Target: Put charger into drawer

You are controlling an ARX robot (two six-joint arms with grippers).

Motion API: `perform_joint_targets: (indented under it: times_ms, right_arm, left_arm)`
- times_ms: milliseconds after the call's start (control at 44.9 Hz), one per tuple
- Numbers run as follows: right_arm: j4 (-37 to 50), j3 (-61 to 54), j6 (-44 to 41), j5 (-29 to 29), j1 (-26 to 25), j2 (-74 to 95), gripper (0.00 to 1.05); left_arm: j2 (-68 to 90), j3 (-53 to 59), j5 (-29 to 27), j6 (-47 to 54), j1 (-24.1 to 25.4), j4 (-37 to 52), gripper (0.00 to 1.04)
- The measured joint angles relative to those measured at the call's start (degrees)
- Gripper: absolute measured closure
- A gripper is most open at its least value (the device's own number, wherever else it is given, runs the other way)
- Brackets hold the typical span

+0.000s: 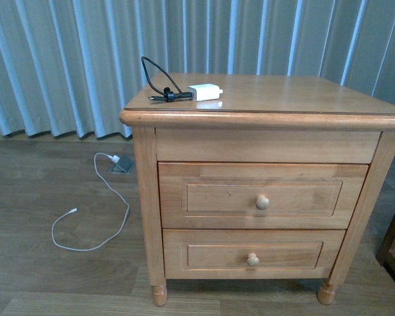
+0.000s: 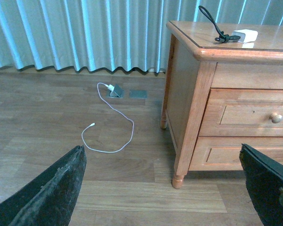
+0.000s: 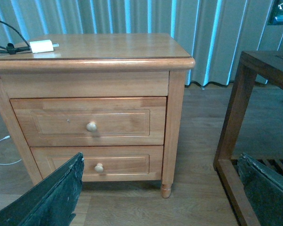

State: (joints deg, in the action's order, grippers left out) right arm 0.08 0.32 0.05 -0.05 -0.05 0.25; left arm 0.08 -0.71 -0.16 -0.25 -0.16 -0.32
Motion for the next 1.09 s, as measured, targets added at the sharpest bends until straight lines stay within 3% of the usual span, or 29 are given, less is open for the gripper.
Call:
perform_joint_targets:
  times_ms: [467, 623, 779, 912, 1090]
  right_arm:
    - [0.0, 0.0, 0.0, 0.0, 0.0, 0.0, 0.08]
    - [-7.5, 3.6, -7.6, -9.0, 0.8, 9.4, 0.08]
    - [5.4, 8.3, -8.7, -8.2, 6.3, 27.4, 0.08]
    - [23.6, 16.0, -9.1, -1.2, 12.5, 51.4, 0.08]
    - [37.5, 27.1, -9.0, 4.7, 17.6, 78.9, 0.08]
  left_arm:
    - [0.0, 0.0, 0.0, 0.0, 0.0, 0.0, 0.06]
    - [0.0, 0.0, 0.0, 0.0, 0.0, 0.0, 0.06]
    - [0.0, 0.0, 0.0, 0.0, 0.0, 0.0, 0.06]
    - [0.0, 0.0, 0.0, 0.0, 0.0, 0.0, 0.06]
    - [0.0, 0.0, 0.0, 0.0, 0.0, 0.0, 0.06]
